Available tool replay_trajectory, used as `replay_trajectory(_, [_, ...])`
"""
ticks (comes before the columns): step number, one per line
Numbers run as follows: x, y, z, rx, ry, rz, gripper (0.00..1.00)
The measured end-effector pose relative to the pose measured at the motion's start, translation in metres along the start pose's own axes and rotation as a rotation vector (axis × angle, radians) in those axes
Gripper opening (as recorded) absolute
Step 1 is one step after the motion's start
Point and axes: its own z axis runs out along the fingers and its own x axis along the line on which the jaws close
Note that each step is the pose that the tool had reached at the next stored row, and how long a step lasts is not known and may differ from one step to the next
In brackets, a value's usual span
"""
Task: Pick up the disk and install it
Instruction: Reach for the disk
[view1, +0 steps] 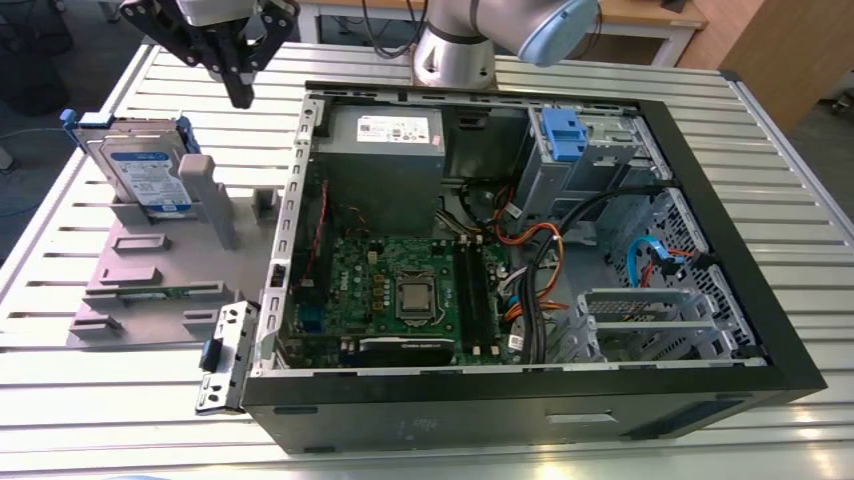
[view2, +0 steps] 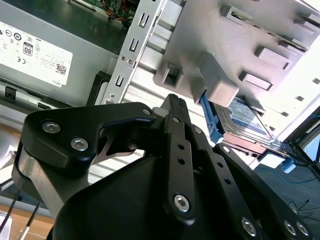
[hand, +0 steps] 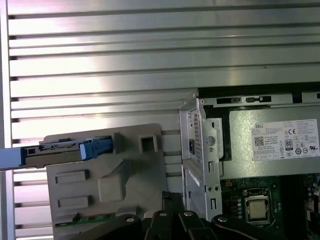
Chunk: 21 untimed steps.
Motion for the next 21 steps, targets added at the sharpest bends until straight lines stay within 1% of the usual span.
replay_trajectory(11, [0.003,-0.0002,0.0,0.0001,0.0001,0.0,0.11])
replay_trajectory(12, [0.0072,-0.0006,0.0007,0.0001,0.0,0.0,0.11])
replay_trajectory(13, [0.0095,-0.0008,0.0012,0.0001,0.0,0.0,0.11])
replay_trajectory(17, [0.0098,-0.0008,0.0013,0.0,0.0,0.0,0.11])
replay_trajectory(18, [0.0184,-0.0015,0.0019,0.0001,0.0,0.0,0.11])
replay_trajectory(19, [0.0198,-0.0016,0.0029,0.0,0.0,0.0,0.11])
replay_trajectory(21, [0.02,-0.0016,0.0029,0.0,0.0,0.0,0.11])
